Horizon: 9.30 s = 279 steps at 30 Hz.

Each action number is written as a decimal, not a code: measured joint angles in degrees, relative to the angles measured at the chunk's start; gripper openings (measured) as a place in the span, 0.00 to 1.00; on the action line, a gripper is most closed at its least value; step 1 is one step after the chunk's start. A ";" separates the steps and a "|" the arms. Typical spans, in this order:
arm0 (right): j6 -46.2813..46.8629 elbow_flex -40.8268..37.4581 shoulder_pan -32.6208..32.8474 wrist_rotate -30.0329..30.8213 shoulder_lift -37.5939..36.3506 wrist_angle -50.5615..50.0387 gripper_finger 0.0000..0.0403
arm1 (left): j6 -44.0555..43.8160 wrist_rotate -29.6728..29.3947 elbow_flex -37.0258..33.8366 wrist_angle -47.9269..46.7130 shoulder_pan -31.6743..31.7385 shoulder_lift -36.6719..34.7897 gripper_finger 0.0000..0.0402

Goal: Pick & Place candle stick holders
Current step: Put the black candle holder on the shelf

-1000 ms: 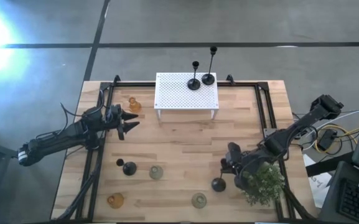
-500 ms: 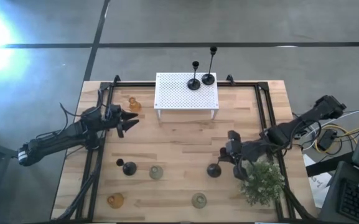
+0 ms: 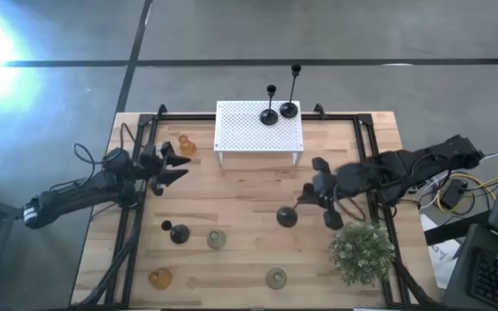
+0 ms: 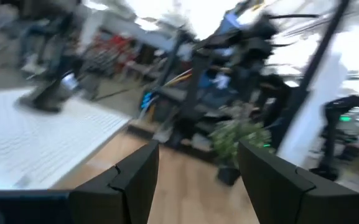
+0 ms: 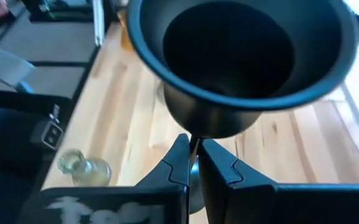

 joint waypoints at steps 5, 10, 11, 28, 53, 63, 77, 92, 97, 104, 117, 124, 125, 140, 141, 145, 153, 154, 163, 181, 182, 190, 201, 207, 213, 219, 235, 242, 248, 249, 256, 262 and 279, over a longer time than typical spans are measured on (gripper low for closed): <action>-3.46 3.48 -4.88 -6.69 1.52 -0.03 0.02 | 3.14 1.77 2.90 1.39 -4.32 5.32 0.55; -7.71 7.15 -8.72 -12.08 5.36 -0.04 0.02 | 8.39 1.12 8.64 1.42 -10.85 14.66 0.55; -8.73 8.00 -9.30 -13.08 6.36 -0.01 0.02 | 9.32 0.62 9.99 1.42 -12.05 16.79 0.55; -21.44 25.56 -13.24 -23.03 24.44 -3.40 0.02 | 22.63 0.42 33.78 -0.14 -20.60 47.44 0.55; -25.09 31.07 -14.65 -24.51 29.00 -3.14 0.02 | 23.74 7.29 48.17 -0.83 -21.71 60.42 0.55; -24.98 30.96 -14.69 -24.49 29.00 -3.57 0.02 | 25.11 7.05 49.75 -1.35 -21.70 62.85 0.42; -22.76 30.61 -14.70 -23.89 29.00 -3.93 0.04 | 27.39 4.69 49.69 -5.41 -21.71 61.60 0.05; -13.00 31.64 -14.68 -24.34 26.38 -25.98 0.33 | 29.79 -5.38 49.51 -13.74 -21.69 56.23 0.05; -8.61 27.46 -14.38 -21.01 23.44 -27.95 0.34 | 30.91 -15.03 49.08 -16.64 -21.69 51.93 0.05; -3.39 14.62 -14.03 -13.77 14.52 -20.65 0.30 | 33.75 -24.52 45.64 -17.18 -21.27 45.44 0.05; -5.70 -18.26 -14.16 -15.31 -10.59 14.65 0.23 | 36.39 -25.73 42.23 -12.66 -9.89 41.09 0.05; -6.63 -27.30 -14.16 -11.82 -14.93 26.47 0.22 | 33.62 -22.18 41.95 -4.59 -0.09 44.87 0.05; -7.18 -28.24 -14.16 -10.28 -15.12 27.27 0.22 | 32.87 -21.84 41.93 -2.95 1.22 45.51 0.05; -12.40 -35.68 -14.48 -5.76 -14.82 38.10 0.18 | 26.52 -19.06 41.93 10.30 12.01 57.12 0.05; -12.71 -35.76 -14.53 -5.76 -14.79 37.99 0.18 | 25.92 -19.18 41.93 10.94 12.34 57.35 0.05; -13.70 -35.66 -14.53 -5.67 -15.31 38.87 0.17 | 25.18 -19.41 41.93 13.81 12.76 58.30 0.05; -13.44 -35.64 -14.55 -5.67 -15.78 38.70 0.17 | 24.93 -22.41 41.93 14.72 14.44 62.13 0.05; -13.44 -35.64 -14.55 -5.66 -15.78 38.70 0.17 | 24.81 -22.43 41.93 14.84 14.68 62.57 0.05; -13.43 -35.64 -14.57 -5.67 -15.78 38.72 0.17 | 24.46 -22.55 44.82 16.90 15.71 67.23 0.05; -13.24 -35.64 -14.57 -6.02 -15.50 38.54 0.17 | 24.74 -22.63 46.39 13.91 17.33 69.18 0.05; -13.26 -35.64 -14.57 -6.02 -15.48 38.54 0.17 | 24.73 -22.64 46.34 13.83 17.40 69.18 0.05; -13.29 -35.64 -14.57 -6.05 -15.48 38.63 0.17 | 24.38 -22.60 46.34 13.38 17.54 69.14 0.05; -13.42 -35.64 -14.57 -6.05 -15.48 38.65 0.17 | 22.86 -20.98 46.34 12.92 17.59 69.07 0.05; -13.39 -35.64 -14.57 -6.07 -15.48 38.65 0.17 | 21.84 -20.92 46.34 12.72 17.59 69.07 0.05; -13.42 -35.64 -14.57 -6.07 -15.48 38.65 0.17 | 21.28 -20.90 46.34 11.97 17.59 68.97 0.05; -13.42 -35.64 -14.57 -6.07 -15.48 38.65 0.17 | 21.11 -20.87 46.34 11.82 17.59 68.96 0.05; -13.26 -35.64 -14.53 -6.11 -15.48 38.54 0.17 | 18.57 -20.72 46.12 8.40 17.74 68.41 0.42; -12.66 -35.94 -14.55 -6.20 -15.48 38.14 0.17 | 22.01 -21.07 46.12 -3.86 17.80 60.53 0.49; -12.12 -35.98 -14.54 -6.22 -15.46 38.07 0.17 | 23.36 -21.05 46.15 -17.45 17.80 48.97 0.50; -12.01 -35.96 -14.55 -6.21 -15.46 38.08 0.17 | 23.39 -20.94 46.15 -20.04 17.79 46.74 0.50; -11.85 -36.01 -14.55 -6.19 -15.46 38.12 0.17 | 23.42 -13.01 46.20 -38.15 17.55 31.29 0.49; -11.47 -36.03 -14.55 -6.16 -15.46 38.21 0.17 | 20.56 -8.50 46.23 -57.03 17.28 19.33 0.48; -8.67 -36.07 -14.57 -3.33 -15.46 38.89 0.17 | 0.05 5.13 38.15 -78.11 17.04 -9.95 0.48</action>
